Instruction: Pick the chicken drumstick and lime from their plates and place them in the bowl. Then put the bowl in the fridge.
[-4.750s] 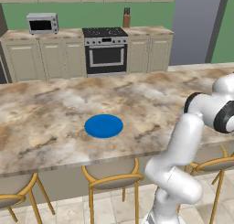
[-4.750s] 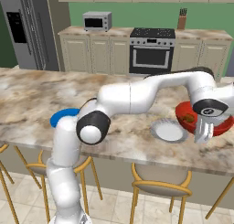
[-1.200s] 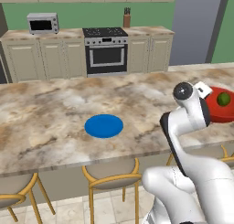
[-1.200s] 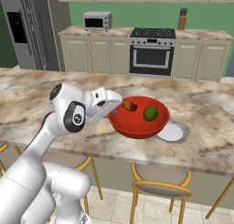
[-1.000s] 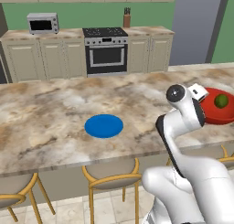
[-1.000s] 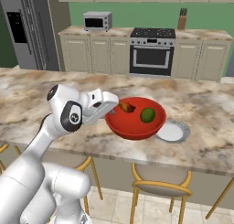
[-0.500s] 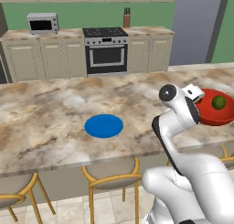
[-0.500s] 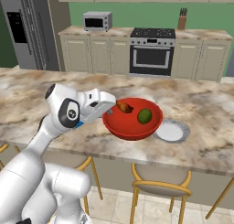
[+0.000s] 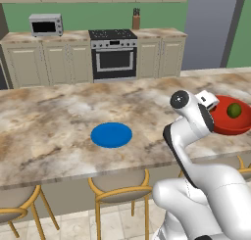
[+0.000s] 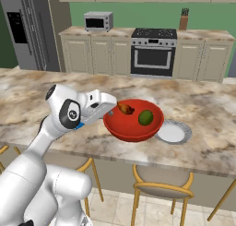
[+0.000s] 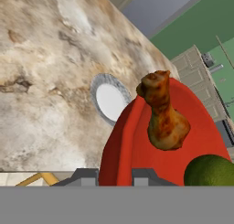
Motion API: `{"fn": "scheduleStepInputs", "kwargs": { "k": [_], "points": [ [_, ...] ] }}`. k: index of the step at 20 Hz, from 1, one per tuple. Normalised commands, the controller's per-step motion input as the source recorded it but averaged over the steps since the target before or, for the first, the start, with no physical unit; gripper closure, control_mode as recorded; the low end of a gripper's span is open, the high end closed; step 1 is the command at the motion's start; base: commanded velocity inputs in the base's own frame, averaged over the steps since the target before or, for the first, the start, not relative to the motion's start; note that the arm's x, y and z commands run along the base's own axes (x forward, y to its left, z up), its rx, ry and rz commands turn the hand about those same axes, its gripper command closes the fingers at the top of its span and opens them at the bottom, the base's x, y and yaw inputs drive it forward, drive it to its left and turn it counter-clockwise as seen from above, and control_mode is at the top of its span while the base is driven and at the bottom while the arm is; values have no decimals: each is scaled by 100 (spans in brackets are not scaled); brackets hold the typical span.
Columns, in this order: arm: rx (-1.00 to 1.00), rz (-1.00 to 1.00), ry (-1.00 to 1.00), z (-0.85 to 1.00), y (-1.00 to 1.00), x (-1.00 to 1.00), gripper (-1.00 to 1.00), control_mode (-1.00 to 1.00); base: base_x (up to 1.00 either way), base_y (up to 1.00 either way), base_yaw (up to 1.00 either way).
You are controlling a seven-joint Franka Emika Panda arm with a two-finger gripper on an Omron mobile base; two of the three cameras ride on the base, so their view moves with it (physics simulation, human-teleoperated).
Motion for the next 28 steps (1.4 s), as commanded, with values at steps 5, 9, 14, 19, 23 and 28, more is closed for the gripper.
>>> {"fn": "scheduleStepInputs", "kwargs": {
  "k": [5, 9, 14, 19, 23, 28],
  "points": [
    [0, 0, 0, 0, 0, 0, 100, 100, 0, 0, 0],
    [0, 0, 0, 0, 0, 0, 100, 100, 0, 0, 0],
    [0, 0, 0, 0, 0, 0, 100, 100, -4, 0, 0],
    [0, 0, 0, 0, 0, 0, 100, 100, -53, -1, 0],
    [0, 0, 0, 0, 0, 0, 100, 100, -49, 0, 1],
    [0, 0, 0, 0, 0, 0, 100, 100, -13, 49, 2]
  ]
}}
